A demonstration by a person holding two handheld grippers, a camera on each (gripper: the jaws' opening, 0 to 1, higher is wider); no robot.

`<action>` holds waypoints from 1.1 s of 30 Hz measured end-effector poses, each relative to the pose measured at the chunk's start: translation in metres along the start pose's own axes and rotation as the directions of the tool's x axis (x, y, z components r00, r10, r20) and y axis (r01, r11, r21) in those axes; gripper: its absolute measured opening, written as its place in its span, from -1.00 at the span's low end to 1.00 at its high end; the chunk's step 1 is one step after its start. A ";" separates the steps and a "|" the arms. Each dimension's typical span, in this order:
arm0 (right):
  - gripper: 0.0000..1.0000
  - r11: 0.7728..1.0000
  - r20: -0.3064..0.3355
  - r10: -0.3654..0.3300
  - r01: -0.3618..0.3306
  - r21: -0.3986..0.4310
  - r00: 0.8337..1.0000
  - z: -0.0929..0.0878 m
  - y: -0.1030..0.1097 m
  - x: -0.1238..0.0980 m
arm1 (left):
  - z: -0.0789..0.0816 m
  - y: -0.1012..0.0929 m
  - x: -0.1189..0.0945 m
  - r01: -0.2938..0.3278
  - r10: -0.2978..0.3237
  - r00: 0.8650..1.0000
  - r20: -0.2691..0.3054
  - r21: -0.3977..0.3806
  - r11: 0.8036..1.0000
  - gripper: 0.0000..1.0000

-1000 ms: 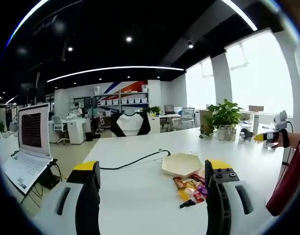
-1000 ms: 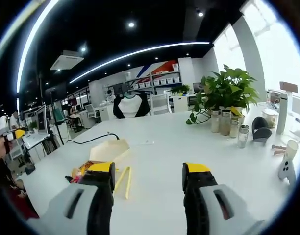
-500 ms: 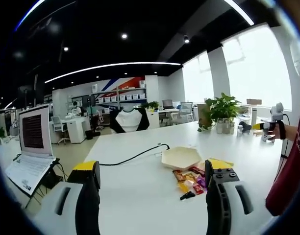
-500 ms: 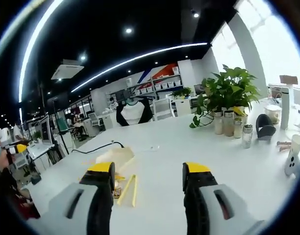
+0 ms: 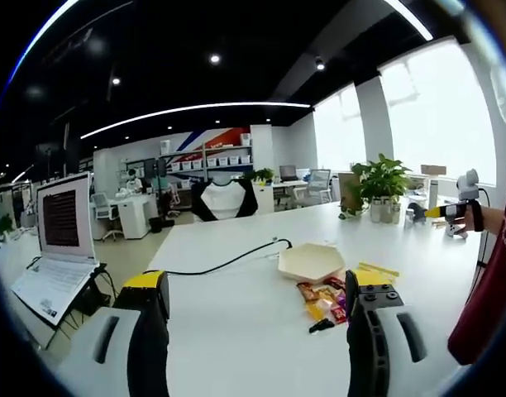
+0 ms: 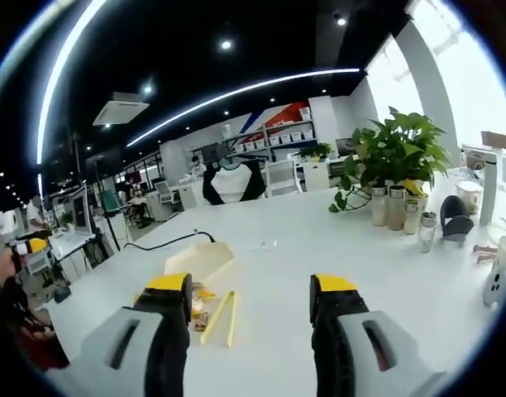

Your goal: Place the target food into the container with the food tongs after gripping and lifting it, then release it inside without dropping or visibly crushing the food.

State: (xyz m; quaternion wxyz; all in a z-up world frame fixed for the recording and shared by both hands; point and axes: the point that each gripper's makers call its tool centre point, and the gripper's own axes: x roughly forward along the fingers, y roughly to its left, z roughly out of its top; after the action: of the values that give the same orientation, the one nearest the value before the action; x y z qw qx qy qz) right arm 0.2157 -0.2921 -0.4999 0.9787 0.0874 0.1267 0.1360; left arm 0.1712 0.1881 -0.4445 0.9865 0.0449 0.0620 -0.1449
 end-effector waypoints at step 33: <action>0.12 0.998 -0.439 0.013 -0.036 -0.044 0.898 -0.099 0.040 0.088 | -0.027 0.002 -0.011 -0.049 0.049 0.997 -0.064 0.006 0.999 0.83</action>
State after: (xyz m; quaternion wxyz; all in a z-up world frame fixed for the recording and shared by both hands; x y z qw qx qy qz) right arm 0.2610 -0.2156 -0.6063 0.9251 0.0310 0.3391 0.1679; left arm 0.1580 0.1958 -0.4691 0.9871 0.0531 0.0923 -0.1192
